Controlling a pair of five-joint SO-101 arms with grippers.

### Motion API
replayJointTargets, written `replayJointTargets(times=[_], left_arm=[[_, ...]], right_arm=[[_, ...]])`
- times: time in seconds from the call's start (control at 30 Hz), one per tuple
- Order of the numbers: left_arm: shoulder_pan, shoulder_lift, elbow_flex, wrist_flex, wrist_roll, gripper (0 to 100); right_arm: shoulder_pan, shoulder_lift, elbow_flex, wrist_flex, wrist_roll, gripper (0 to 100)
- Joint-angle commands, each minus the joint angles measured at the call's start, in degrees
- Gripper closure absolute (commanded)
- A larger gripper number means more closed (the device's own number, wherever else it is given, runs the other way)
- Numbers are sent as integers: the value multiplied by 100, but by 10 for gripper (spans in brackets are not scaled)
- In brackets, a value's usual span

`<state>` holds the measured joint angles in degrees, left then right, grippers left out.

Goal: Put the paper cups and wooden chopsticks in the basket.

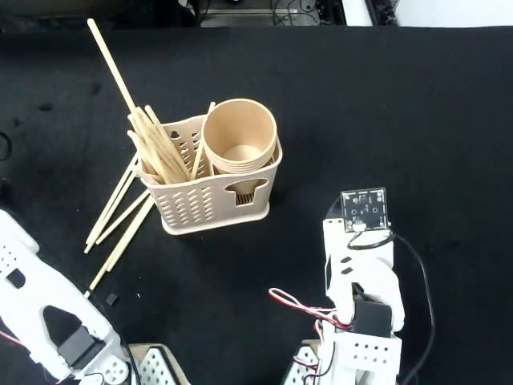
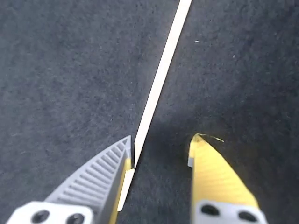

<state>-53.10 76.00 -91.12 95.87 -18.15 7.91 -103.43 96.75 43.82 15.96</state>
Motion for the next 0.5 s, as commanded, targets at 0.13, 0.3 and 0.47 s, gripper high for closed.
replayJointTargets(times=[0.13,0.3,0.47], left_arm=[[31,466,-286,-141,9,802],[75,1037,-338,-105,352,980],[171,897,-286,519,378,972]], right_arm=[[-62,-374,-31,9,53,977],[-62,-374,-31,9,53,977],[-62,-374,-31,9,53,977]])
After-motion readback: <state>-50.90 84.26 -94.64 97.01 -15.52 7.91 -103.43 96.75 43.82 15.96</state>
